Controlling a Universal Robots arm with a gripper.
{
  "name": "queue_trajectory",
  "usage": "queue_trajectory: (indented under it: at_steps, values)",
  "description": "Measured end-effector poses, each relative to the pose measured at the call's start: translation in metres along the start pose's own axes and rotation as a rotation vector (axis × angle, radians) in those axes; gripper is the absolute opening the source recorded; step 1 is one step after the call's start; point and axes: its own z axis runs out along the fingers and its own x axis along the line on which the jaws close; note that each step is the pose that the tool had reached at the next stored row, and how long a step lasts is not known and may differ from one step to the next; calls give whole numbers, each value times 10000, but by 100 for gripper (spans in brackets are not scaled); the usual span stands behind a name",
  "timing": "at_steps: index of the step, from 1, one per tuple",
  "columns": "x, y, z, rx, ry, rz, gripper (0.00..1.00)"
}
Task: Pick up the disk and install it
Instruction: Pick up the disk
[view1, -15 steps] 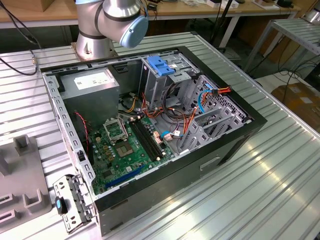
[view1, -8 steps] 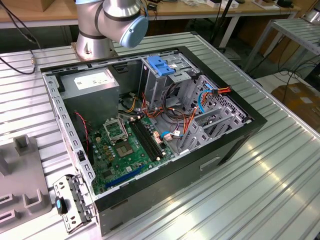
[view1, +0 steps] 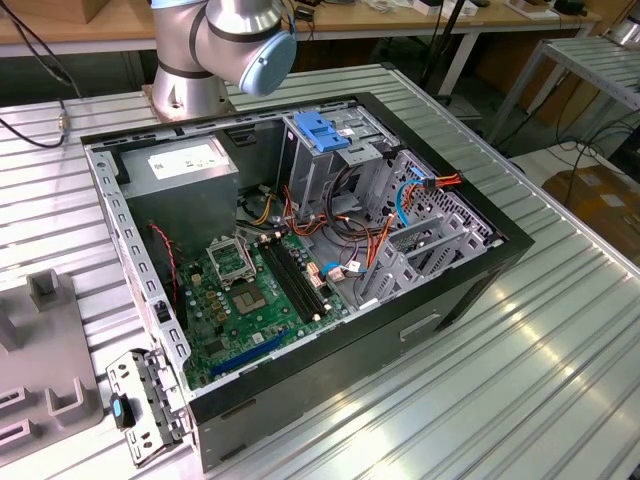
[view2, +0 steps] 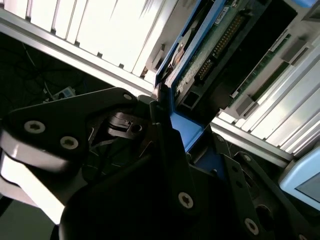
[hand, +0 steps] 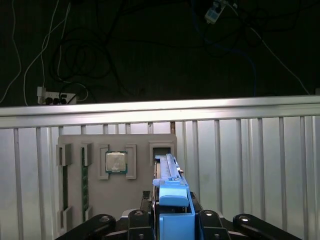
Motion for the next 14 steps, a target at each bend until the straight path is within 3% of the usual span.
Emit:
queue_trajectory:
  at_steps: [9,14]
  values:
    - [0,0,-63,-1,-6,-1,37]
    - [0,0,-110,-3,-40,-1,37]
